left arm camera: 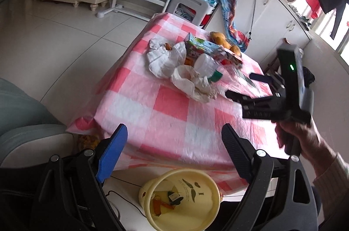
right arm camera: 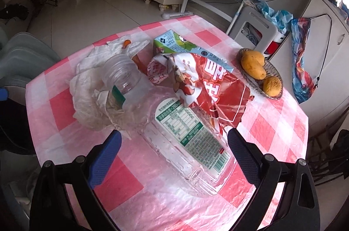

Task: Collect trash
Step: 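Grasp the clear plastic bottle with the right gripper while the left gripper grasps a crumpled tissue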

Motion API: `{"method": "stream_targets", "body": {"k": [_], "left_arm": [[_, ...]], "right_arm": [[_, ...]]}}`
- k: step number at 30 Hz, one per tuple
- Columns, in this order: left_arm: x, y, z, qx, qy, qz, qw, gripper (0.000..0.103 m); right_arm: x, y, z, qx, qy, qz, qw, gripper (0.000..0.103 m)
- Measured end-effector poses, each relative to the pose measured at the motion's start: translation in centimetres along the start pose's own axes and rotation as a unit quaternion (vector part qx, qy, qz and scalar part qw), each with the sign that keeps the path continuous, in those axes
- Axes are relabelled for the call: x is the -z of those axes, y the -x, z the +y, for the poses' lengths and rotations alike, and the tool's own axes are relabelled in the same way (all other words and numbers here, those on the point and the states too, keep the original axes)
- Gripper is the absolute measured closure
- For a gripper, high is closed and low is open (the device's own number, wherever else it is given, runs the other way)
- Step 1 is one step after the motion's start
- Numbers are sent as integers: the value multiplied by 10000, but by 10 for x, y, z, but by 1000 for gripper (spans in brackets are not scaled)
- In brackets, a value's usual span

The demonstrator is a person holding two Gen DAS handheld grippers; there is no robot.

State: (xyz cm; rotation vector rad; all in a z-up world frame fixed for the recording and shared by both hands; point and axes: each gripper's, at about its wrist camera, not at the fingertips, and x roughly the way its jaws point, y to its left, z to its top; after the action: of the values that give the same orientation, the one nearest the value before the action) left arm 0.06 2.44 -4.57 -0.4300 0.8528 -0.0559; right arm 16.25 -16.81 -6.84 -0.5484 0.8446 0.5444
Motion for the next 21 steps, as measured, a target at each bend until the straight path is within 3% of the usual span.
{"method": "stream_targets", "body": {"k": [3, 5, 11, 14, 15, 16, 18, 21], "left_arm": [[-18, -8, 3, -28, 146, -27, 9999, 19], [-31, -12, 2, -80, 112, -107, 9998, 18], [-60, -42, -3, -180, 39, 50, 9998, 18], [-65, -53, -5, -188, 10, 109, 9998, 18], [-64, -57, -7, -174, -40, 140, 9997, 18], [-64, -62, -11, -165, -109, 179, 9996, 18], [-63, -73, -21, -140, -270, 261, 9992, 18], [-58, -86, -32, -121, -451, 346, 9983, 18]], "right_arm": [[9, 12, 3, 69, -8, -39, 10000, 29], [17, 25, 1, -136, -173, -40, 9997, 40], [50, 60, 6, -315, -480, 53, 9983, 48], [68, 72, 5, -447, -843, 105, 9954, 46], [70, 72, 3, -472, -962, 96, 9942, 43], [69, 69, 2, -489, -1021, 92, 9935, 33], [62, 60, 6, -416, -911, 69, 9949, 25], [57, 47, 23, -308, -519, 163, 9980, 26]]}}
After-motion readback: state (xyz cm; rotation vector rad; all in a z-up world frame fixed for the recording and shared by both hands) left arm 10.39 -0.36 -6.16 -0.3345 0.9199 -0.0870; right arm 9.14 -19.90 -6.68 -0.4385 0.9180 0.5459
